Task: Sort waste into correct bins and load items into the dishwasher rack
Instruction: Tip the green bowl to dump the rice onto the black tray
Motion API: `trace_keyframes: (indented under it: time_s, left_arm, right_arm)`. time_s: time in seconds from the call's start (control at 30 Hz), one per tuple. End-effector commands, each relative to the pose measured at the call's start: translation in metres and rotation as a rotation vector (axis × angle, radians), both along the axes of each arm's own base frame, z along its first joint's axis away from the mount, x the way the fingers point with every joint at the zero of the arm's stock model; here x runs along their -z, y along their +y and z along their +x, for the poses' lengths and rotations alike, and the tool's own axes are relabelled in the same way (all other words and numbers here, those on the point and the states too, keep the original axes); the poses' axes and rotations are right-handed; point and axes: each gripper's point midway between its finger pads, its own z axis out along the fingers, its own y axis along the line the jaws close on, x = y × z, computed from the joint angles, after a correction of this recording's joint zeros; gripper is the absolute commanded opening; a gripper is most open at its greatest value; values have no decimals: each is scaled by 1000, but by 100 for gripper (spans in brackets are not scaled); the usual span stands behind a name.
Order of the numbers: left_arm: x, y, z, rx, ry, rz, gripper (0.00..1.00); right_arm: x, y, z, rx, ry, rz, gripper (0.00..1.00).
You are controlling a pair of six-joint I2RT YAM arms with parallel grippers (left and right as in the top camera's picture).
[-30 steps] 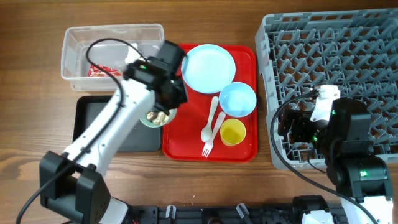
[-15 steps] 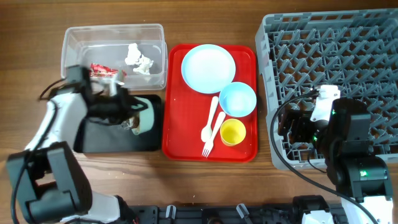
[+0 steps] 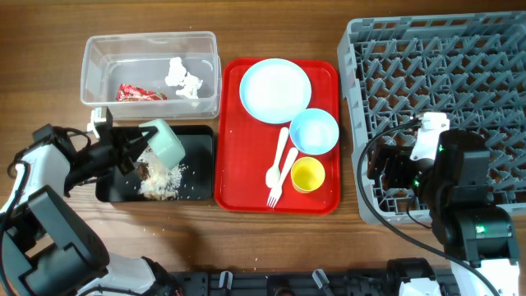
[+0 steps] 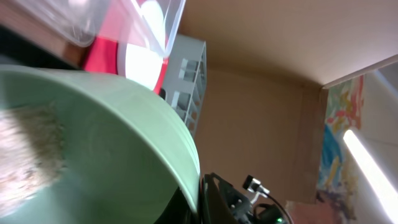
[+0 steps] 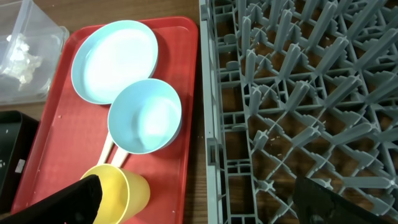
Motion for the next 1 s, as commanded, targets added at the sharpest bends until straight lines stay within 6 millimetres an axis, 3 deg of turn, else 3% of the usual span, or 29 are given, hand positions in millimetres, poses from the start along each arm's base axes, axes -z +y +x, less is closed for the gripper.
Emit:
trace_keyframes:
  time_s: [0.0, 0.07, 0.13, 0.23, 0.27, 0.33, 0.4, 0.43, 0.47, 0.57, 0.63, 0.67, 0.7, 0.77, 0.8, 0.9, 0.97]
  left_arm:
    - [-14, 3, 2, -19, -97, -54, 4]
    - [-8, 6, 4, -7, -152, 18, 4]
    - [4, 9, 5, -14, -58, 38, 4]
    - [-9, 7, 7, -10, -159, 14, 4]
    - [2, 12, 11, -7, -152, 91, 4]
    - [17, 16, 11, -44, 57, 59, 4]
    - [-17, 8, 13, -14, -183, -23, 4]
    - [-15, 10, 16, -10, -217, 13, 4]
    - [-4, 13, 17, -19, -139, 35, 4]
    - [-27, 10, 16, -14, -251, -47, 4]
    - [-12, 14, 19, -14, -219, 35, 4]
    - [4, 16, 18, -31, -70, 53, 4]
    - [8, 14, 16, -39, 2, 28, 4]
    - [-24, 4, 14, -1, -221, -41, 4]
    - [-29, 1, 13, 7, -250, -50, 4]
    - [-26, -4, 14, 38, -326, 44, 4]
    - [-16, -2, 15, 27, -199, 34, 4]
  right_arm:
    - [-9, -4, 3, 20, -23, -6, 100]
    - [-9, -4, 3, 20, -23, -6, 100]
    - [-9, -4, 3, 20, -23, -6, 100]
    - [-9, -4, 3, 20, -23, -6, 100]
    - [-9, -4, 3, 20, -23, -6, 100]
    - [-9, -4, 3, 21, -23, -6, 100]
    - [-9, -4, 3, 20, -22, -6, 100]
    - [-9, -4, 3, 21, -23, -6, 100]
    - [-9, -4, 3, 21, -23, -6, 100]
    - [-9, -4, 3, 20, -22, -6, 100]
    - [-9, -4, 3, 21, -22, -6, 100]
    - [-9, -4, 3, 21, -22, -6, 100]
    - [-9, -4, 3, 21, -22, -6, 100]
    - [-9, -4, 3, 20, -22, -6, 100]
    - [-9, -4, 3, 20, -22, -6, 100]
    - [-9, -4, 3, 20, -22, -6, 100]
    - [-9, -4, 3, 21, -23, -6, 100]
